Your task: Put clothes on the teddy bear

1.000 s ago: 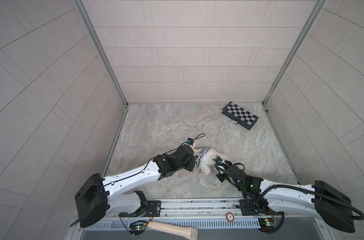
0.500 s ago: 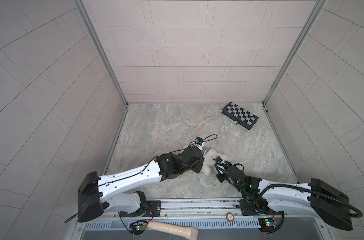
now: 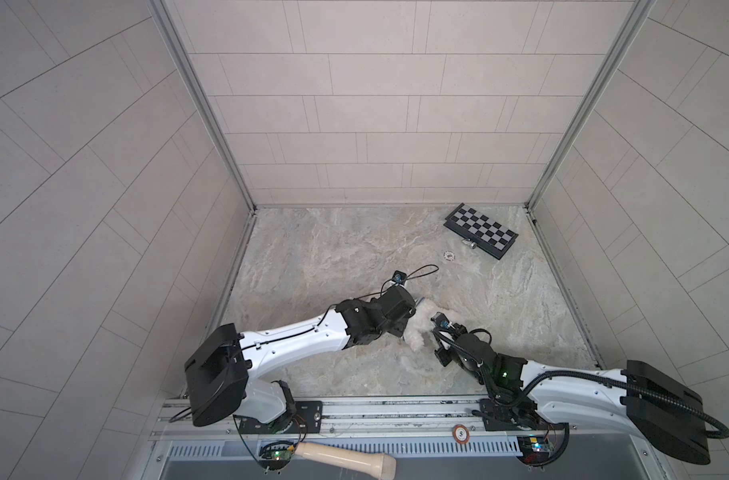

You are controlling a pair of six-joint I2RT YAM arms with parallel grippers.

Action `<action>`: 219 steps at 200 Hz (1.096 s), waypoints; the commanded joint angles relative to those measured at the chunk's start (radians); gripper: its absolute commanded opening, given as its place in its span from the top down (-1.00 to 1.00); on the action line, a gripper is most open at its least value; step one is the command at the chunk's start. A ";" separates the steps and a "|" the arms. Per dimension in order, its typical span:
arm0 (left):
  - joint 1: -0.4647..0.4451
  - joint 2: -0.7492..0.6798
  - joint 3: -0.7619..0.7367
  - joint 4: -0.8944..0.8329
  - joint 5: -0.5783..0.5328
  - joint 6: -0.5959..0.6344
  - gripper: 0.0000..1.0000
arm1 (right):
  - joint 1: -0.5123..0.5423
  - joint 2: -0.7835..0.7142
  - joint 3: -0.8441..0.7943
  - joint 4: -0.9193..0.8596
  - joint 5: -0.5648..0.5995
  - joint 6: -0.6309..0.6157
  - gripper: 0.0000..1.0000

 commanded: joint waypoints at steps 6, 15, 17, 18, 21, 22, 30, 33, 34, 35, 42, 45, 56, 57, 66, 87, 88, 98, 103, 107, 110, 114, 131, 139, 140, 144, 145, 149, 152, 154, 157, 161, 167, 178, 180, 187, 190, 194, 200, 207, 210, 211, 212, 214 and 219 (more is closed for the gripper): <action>0.018 -0.008 -0.033 0.022 -0.010 -0.007 0.68 | 0.004 -0.011 0.004 -0.023 0.021 0.010 0.96; 0.026 -0.016 -0.044 0.026 -0.008 -0.007 0.78 | 0.004 -0.011 0.005 -0.025 0.023 0.013 0.96; 0.028 -0.018 -0.047 0.028 -0.006 -0.007 0.80 | 0.004 -0.011 0.004 -0.026 0.023 0.013 0.96; 0.029 -0.019 -0.048 0.028 -0.005 -0.006 0.81 | 0.004 -0.011 0.004 -0.027 0.023 0.014 0.96; 0.032 -0.022 -0.052 0.029 -0.001 -0.006 0.83 | 0.004 -0.011 0.003 -0.028 0.023 0.015 0.96; 0.033 -0.023 -0.053 0.029 0.000 -0.006 0.83 | 0.004 -0.011 0.003 -0.028 0.024 0.015 0.96; 0.047 -0.032 -0.067 0.036 0.010 -0.008 0.86 | 0.004 -0.011 0.001 -0.031 0.032 0.024 0.96; 0.051 -0.036 -0.073 0.040 0.016 -0.009 0.87 | 0.004 -0.013 0.000 -0.031 0.037 0.027 0.96; 0.053 -0.039 -0.076 0.042 0.017 -0.009 0.87 | 0.004 -0.012 0.000 -0.031 0.038 0.027 0.96; 0.056 -0.040 -0.079 0.043 0.019 -0.009 0.87 | 0.004 -0.012 -0.001 -0.031 0.040 0.027 0.96; 0.069 -0.049 -0.095 0.055 0.032 -0.010 0.88 | 0.004 -0.012 -0.003 -0.030 0.052 0.037 0.96; 0.074 -0.052 -0.102 0.060 0.035 -0.013 0.89 | 0.004 -0.013 -0.003 -0.031 0.058 0.043 0.96; 0.088 -0.065 -0.123 0.075 0.048 -0.012 0.92 | 0.005 -0.017 -0.008 -0.034 0.084 0.061 0.96; 0.089 -0.065 -0.125 0.077 0.049 -0.011 0.92 | 0.005 -0.016 -0.009 -0.034 0.086 0.062 0.96; 0.092 -0.067 -0.130 0.084 0.056 -0.006 0.94 | 0.004 -0.018 -0.011 -0.034 0.097 0.068 0.95; 0.091 -0.060 -0.133 0.109 0.086 0.003 0.95 | 0.004 -0.021 -0.003 -0.047 0.097 0.073 0.76; 0.091 -0.061 -0.133 0.110 0.088 0.003 0.95 | 0.004 -0.021 -0.002 -0.047 0.096 0.073 0.75; 0.092 -0.057 -0.139 0.137 0.117 0.004 0.96 | 0.004 -0.026 0.003 -0.051 0.086 0.074 0.62; 0.092 -0.057 -0.143 0.151 0.131 0.004 0.96 | 0.004 -0.030 0.003 -0.053 0.080 0.073 0.56; 0.092 -0.059 -0.146 0.161 0.141 0.003 0.96 | 0.004 -0.037 0.006 -0.051 0.076 0.074 0.52; 0.092 -0.059 -0.149 0.168 0.148 0.002 0.96 | 0.004 -0.046 0.008 -0.053 0.069 0.069 0.48; 0.092 -0.061 -0.150 0.175 0.157 0.001 0.96 | 0.004 -0.061 0.012 -0.063 0.059 0.065 0.43; 0.089 -0.071 -0.160 0.193 0.185 -0.002 0.97 | 0.002 -0.150 0.062 -0.196 0.027 0.104 0.17; 0.087 -0.077 -0.167 0.206 0.197 -0.007 0.97 | -0.007 -0.188 0.104 -0.297 0.008 0.133 0.08; 0.087 -0.078 -0.169 0.207 0.200 -0.008 0.97 | -0.008 -0.193 0.110 -0.308 0.007 0.138 0.07; 0.087 -0.082 -0.176 0.216 0.207 -0.011 0.97 | -0.012 -0.211 0.129 -0.352 -0.003 0.154 0.02; 0.087 -0.083 -0.177 0.219 0.209 -0.011 0.97 | -0.014 -0.216 0.134 -0.366 -0.006 0.158 0.01; 0.088 -0.084 -0.183 0.228 0.215 -0.015 0.97 | -0.017 -0.233 0.151 -0.409 -0.016 0.177 -0.05; 0.087 -0.084 -0.186 0.232 0.217 -0.018 0.97 | -0.020 -0.246 0.165 -0.437 -0.020 0.193 -0.08; 0.088 -0.086 -0.189 0.236 0.219 -0.019 0.97 | -0.022 -0.253 0.173 -0.457 -0.025 0.202 -0.10; 0.088 -0.087 -0.192 0.240 0.221 -0.021 0.97 | -0.024 -0.265 0.186 -0.484 -0.030 0.218 -0.13; 0.087 -0.086 -0.195 0.246 0.225 -0.024 0.98 | -0.029 -0.276 0.202 -0.518 -0.040 0.240 -0.17; 0.088 -0.085 -0.200 0.251 0.229 -0.025 0.99 | -0.037 -0.290 0.223 -0.563 -0.059 0.272 -0.20; 0.087 -0.087 -0.206 0.264 0.235 -0.033 1.00 | -0.052 -0.300 0.260 -0.628 -0.098 0.335 -0.24; 0.088 -0.088 -0.208 0.267 0.237 -0.035 1.00 | -0.055 -0.299 0.266 -0.636 -0.104 0.346 -0.24; 0.087 -0.094 -0.215 0.278 0.238 -0.041 1.00 | -0.058 -0.294 0.283 -0.655 -0.129 0.377 -0.26; 0.088 -0.096 -0.217 0.284 0.239 -0.043 1.00 | -0.058 -0.289 0.291 -0.665 -0.135 0.393 -0.27; 0.088 -0.100 -0.220 0.290 0.243 -0.045 1.00 | -0.058 -0.282 0.300 -0.676 -0.139 0.414 -0.28; 0.088 -0.103 -0.223 0.297 0.248 -0.047 1.00 | -0.058 -0.271 0.314 -0.684 -0.151 0.438 -0.29; 0.088 -0.103 -0.222 0.301 0.253 -0.050 1.00 | -0.058 -0.252 0.325 -0.682 -0.174 0.458 -0.30; 0.088 -0.103 -0.224 0.303 0.256 -0.050 1.00 | -0.058 -0.244 0.331 -0.680 -0.182 0.467 -0.30; 0.088 -0.104 -0.224 0.304 0.257 -0.050 1.00 | -0.058 -0.241 0.333 -0.679 -0.184 0.470 -0.30; 0.088 -0.103 -0.224 0.304 0.259 -0.051 1.00 | -0.058 -0.238 0.335 -0.678 -0.187 0.472 -0.30; 0.087 -0.102 -0.224 0.306 0.260 -0.051 1.00 | -0.058 -0.231 0.339 -0.674 -0.195 0.478 -0.30; 0.088 -0.101 -0.226 0.312 0.265 -0.052 1.00 | -0.058 -0.215 0.348 -0.666 -0.209 0.488 -0.29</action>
